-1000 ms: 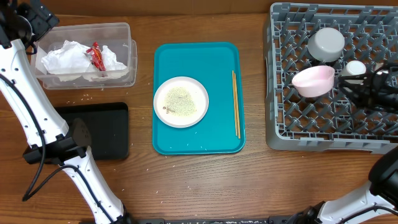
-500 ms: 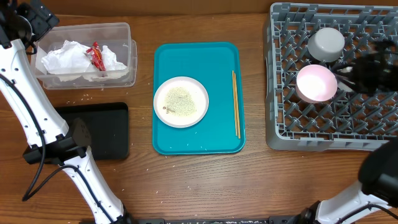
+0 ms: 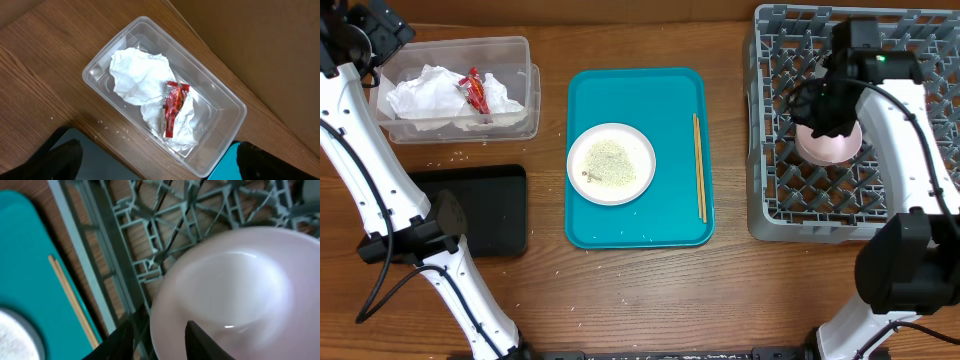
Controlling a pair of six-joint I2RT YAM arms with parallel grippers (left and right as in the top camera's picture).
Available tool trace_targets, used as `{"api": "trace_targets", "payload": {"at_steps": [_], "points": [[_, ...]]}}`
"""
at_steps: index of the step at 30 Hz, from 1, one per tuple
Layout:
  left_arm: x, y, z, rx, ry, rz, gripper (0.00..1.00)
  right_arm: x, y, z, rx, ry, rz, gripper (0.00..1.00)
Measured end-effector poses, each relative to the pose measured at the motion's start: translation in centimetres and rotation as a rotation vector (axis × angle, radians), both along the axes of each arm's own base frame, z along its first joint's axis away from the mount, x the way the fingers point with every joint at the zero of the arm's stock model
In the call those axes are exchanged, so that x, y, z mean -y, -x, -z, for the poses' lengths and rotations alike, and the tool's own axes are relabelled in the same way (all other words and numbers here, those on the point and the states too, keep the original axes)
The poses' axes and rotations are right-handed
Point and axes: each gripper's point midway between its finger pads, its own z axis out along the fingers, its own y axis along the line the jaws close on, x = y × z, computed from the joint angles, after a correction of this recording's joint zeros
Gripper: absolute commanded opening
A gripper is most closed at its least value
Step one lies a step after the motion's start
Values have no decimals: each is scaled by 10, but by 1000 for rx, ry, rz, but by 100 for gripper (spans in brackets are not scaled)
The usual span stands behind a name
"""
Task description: Sort waste into correct bins and load items into the dishwasher
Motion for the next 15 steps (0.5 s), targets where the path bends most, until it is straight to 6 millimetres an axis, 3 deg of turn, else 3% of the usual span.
{"api": "trace_targets", "payload": {"at_steps": [7, 15], "points": [[0, 0, 0, 0, 0, 0, 100, -3, 5, 20, -20, 86, 42, 35], [0, 0, 0, 0, 0, 0, 100, -9, 8, 28, -29, 111, 37, 29]]}}
